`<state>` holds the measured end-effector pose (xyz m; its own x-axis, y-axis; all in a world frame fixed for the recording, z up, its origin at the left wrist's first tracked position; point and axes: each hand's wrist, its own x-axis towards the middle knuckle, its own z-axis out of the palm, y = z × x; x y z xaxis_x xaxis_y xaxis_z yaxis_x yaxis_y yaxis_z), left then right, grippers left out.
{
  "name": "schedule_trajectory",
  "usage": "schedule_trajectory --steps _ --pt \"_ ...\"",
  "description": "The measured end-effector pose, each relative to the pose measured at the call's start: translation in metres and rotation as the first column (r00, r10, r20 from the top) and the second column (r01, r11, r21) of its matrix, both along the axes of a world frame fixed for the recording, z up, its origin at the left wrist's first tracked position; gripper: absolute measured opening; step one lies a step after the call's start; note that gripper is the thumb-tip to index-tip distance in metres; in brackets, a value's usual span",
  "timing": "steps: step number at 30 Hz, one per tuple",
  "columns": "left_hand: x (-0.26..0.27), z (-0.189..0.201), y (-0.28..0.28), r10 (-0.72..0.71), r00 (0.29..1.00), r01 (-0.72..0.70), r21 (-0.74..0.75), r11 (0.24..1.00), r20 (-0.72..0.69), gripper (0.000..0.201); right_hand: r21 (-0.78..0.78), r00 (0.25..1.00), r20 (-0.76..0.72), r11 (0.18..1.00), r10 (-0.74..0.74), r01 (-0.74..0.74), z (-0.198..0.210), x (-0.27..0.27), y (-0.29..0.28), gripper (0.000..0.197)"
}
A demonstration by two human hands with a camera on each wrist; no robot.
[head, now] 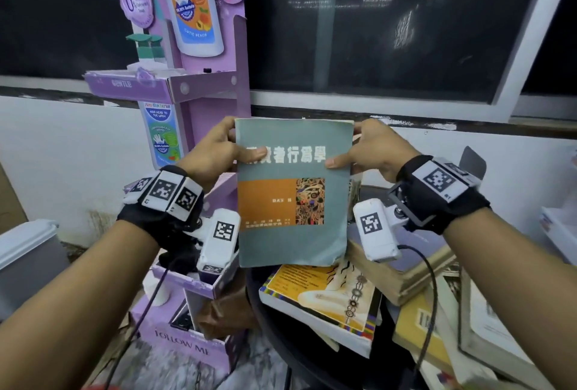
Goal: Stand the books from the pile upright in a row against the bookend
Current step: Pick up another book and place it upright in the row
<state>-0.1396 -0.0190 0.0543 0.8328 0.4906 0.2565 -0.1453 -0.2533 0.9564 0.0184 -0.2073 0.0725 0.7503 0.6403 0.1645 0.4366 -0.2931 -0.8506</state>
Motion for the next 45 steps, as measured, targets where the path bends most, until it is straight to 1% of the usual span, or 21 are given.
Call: schedule_trajectory --steps 3,5,7,10,14,16,18,20,23,26,29,31,32,34,37,40,42,45 --pt "0.004 0.009 -0.013 -0.032 0.994 0.032 0.002 0.999 0.105 0.04 0.067 0.999 0.042 0.998 -0.016 0.013 0.009 0.006 -0.01 0.045" --pt "0.009 0.017 -0.022 -0.057 0.983 0.059 -0.005 0.998 0.176 0.041 0.1 0.997 0.072 0.995 -0.015 0.007 0.014 0.008 -0.018 0.044" --pt "0.014 0.025 -0.031 -0.064 0.967 0.074 -0.032 0.997 0.246 0.04 0.151 0.998 0.068 0.988 0.004 -0.014 0.02 0.01 -0.026 0.042" --pt "0.023 0.036 -0.042 -0.064 0.939 0.091 -0.067 0.994 0.337 0.042 0.203 0.996 0.089 0.979 0.01 -0.028 0.032 0.012 -0.037 0.045" --pt "0.035 0.041 -0.058 -0.06 0.91 0.111 -0.102 0.989 0.411 0.039 0.23 0.987 0.161 0.973 -0.024 -0.014 0.046 0.02 -0.051 0.039" --pt "0.044 0.036 -0.068 -0.039 0.899 0.108 -0.135 0.985 0.437 0.039 0.231 0.972 0.22 0.973 -0.082 0.03 0.048 0.026 -0.057 0.036" --pt "0.055 0.028 -0.079 -0.019 0.891 0.108 -0.171 0.979 0.454 0.04 0.208 0.944 0.285 0.972 -0.166 0.109 0.046 0.033 -0.062 0.036" --pt "0.066 0.021 -0.093 -0.001 0.886 0.112 -0.21 0.971 0.465 0.039 0.191 0.917 0.314 0.963 -0.246 0.192 0.04 0.041 -0.067 0.039" --pt "0.082 0.009 -0.114 0.008 0.889 0.126 -0.262 0.957 0.459 0.036 0.187 0.883 0.33 0.94 -0.332 0.284 0.03 0.051 -0.077 0.05" --pt "0.097 -0.002 -0.132 -0.003 0.908 0.137 -0.291 0.947 0.419 0.032 0.153 0.835 0.367 0.912 -0.411 0.381 0.017 0.06 -0.085 0.062" --pt "0.108 -0.005 -0.143 0.011 0.923 0.096 -0.257 0.962 0.386 0.032 0.174 0.747 0.446 0.867 -0.492 0.467 0.006 0.066 -0.093 0.077" --pt "0.112 -0.004 -0.148 0.008 0.926 0.081 -0.221 0.972 0.378 0.033 0.233 0.703 0.456 0.835 -0.547 0.499 0.003 0.066 -0.097 0.075" --pt "0.113 -0.004 -0.15 0.004 0.928 0.078 -0.205 0.976 0.372 0.034 0.261 0.697 0.451 0.829 -0.558 0.495 0.002 0.066 -0.098 0.071" --pt "0.114 -0.005 -0.152 -0.005 0.929 0.074 -0.173 0.982 0.371 0.036 0.284 0.728 0.434 0.848 -0.53 0.448 0.0 0.061 -0.098 0.061" --pt "0.112 -0.007 -0.151 -0.02 0.93 0.065 -0.11 0.992 0.367 0.041 0.25 0.812 0.384 0.896 -0.44 0.367 -0.002 0.056 -0.093 0.047" --pt "0.108 -0.004 -0.149 -0.056 0.931 0.086 -0.069 0.994 0.36 0.041 0.221 0.85 0.349 0.916 -0.396 0.335 -0.002 0.054 -0.089 0.048" --pt "0.105 0.001 -0.149 -0.09 0.933 0.131 -0.096 0.987 0.35 0.035 0.188 0.863 0.342 0.927 -0.372 0.325 0.0 0.051 -0.087 0.048" --pt "0.1 0.005 -0.146 -0.138 0.94 0.184 -0.125 0.975 0.312 0.016 0.153 0.886 0.323 0.942 -0.334 0.299 0.001 0.045 -0.087 0.048"
